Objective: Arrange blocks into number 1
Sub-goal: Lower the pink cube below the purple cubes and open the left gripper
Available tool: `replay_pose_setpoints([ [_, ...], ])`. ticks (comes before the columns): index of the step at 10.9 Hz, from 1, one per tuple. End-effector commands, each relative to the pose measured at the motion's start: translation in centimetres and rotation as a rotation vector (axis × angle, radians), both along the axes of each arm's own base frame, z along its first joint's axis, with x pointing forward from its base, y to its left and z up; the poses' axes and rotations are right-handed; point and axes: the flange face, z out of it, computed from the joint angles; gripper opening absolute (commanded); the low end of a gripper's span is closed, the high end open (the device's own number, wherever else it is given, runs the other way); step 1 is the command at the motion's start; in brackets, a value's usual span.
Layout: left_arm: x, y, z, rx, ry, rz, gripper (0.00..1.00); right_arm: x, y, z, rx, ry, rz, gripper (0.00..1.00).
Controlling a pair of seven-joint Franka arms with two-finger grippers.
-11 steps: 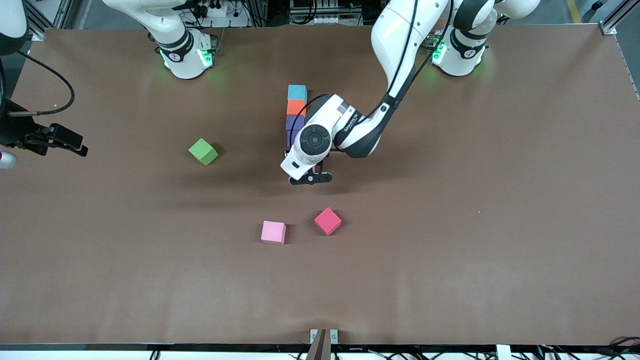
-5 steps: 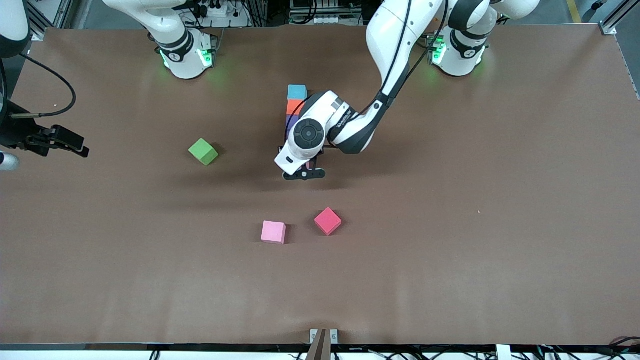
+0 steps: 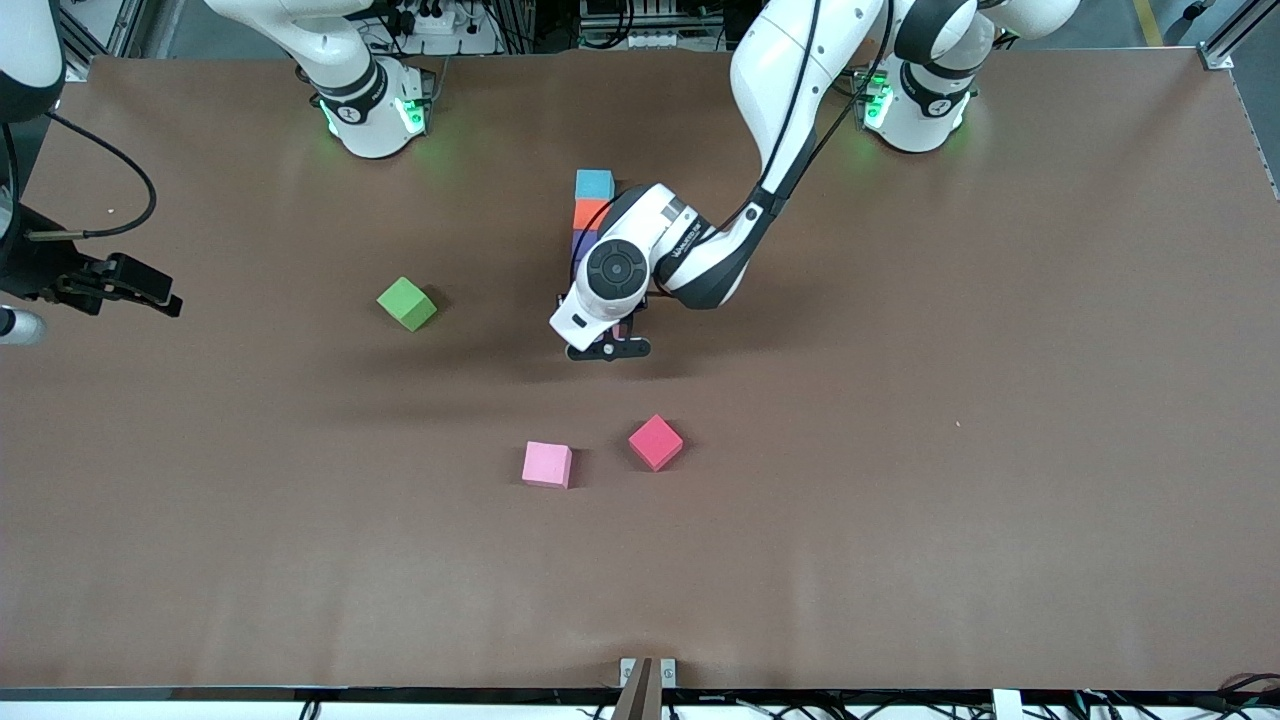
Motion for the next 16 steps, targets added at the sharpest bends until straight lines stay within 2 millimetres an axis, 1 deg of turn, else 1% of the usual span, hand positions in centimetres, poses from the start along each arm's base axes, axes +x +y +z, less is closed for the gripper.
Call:
replay_pose_setpoints([
  [1, 0.0, -0.4, -0.8, 0.001, 0.005, 0.014, 0.0, 0.3, 0.1, 0.4, -0.01, -0.001, -0.004, 1.0],
  [7, 0.0, -0.4, -0.7, -0.001, 0.004, 0.021, 0.0, 0.3, 0.0, 0.3, -0.008, 0.003, -0.006, 1.0],
  [9, -0.3, -0.8, -0.6, -0.005, 0.001, 0.017, 0.0, 0.3, 0.0, 0.2, -0.008, 0.008, -0.007, 1.0],
  [14, -0.2, -1.0, -0.3, -0.019, -0.015, 0.03, 0.0, 0.3, 0.0, 0.0, -0.008, 0.011, -0.007, 1.0],
  [15, -0.7, -1.3, -0.5, -0.016, -0.019, 0.014, 0.17, 0.4, -0.1, -0.1, -0.008, 0.014, -0.009, 1.0],
  [16, -1.5, -2.1, -0.4, -0.024, -0.042, 0.011, 0.46, 0.4, -0.1, -0.2, -0.008, 0.014, -0.009, 1.0],
])
